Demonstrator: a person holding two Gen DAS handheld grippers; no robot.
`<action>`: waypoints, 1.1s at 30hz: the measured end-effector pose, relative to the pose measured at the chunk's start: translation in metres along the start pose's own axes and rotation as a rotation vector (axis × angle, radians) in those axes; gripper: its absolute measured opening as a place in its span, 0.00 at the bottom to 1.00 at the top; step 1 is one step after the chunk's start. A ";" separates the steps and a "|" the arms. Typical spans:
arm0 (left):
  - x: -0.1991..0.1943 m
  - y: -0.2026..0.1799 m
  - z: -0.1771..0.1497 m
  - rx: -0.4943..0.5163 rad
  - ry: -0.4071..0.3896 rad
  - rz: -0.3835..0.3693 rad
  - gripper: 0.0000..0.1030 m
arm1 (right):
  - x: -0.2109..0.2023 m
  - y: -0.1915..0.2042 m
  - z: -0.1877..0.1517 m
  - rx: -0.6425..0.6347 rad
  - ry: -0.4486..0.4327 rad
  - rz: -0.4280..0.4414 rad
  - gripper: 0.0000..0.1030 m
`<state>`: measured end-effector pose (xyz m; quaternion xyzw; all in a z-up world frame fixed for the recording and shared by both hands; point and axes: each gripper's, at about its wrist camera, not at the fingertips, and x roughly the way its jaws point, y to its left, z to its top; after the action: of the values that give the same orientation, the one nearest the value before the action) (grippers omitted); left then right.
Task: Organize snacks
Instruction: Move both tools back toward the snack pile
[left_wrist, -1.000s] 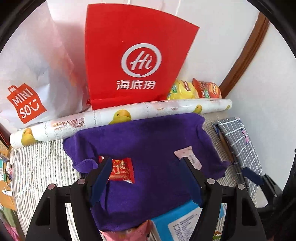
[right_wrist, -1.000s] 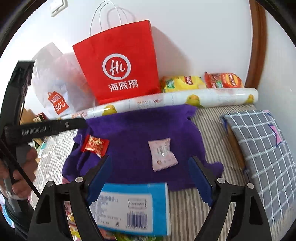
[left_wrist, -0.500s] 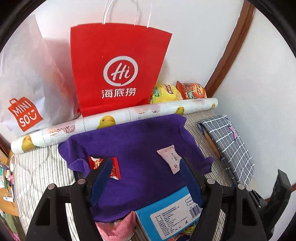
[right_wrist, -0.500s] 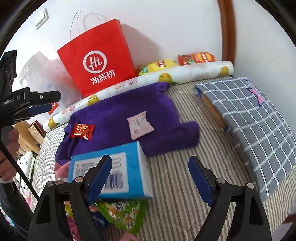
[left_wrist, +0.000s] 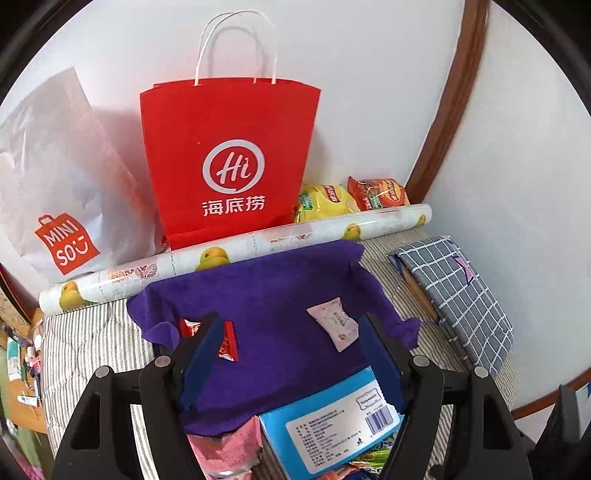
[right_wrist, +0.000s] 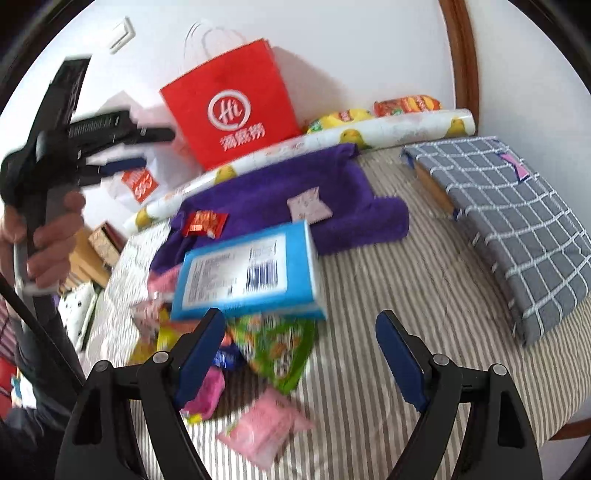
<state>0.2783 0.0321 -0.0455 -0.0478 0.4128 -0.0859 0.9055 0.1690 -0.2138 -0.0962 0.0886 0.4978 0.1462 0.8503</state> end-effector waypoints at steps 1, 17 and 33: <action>-0.002 -0.002 -0.001 0.003 -0.006 -0.002 0.71 | 0.000 0.002 -0.005 -0.015 0.010 -0.004 0.81; -0.051 0.033 -0.075 -0.039 0.037 0.081 0.71 | 0.012 0.033 -0.076 -0.072 0.218 0.094 0.66; -0.080 0.086 -0.140 -0.141 0.084 0.130 0.71 | 0.043 0.026 -0.073 0.088 0.254 0.071 0.66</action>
<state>0.1307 0.1295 -0.0913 -0.0808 0.4578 0.0005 0.8854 0.1209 -0.1748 -0.1592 0.1240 0.6039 0.1642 0.7701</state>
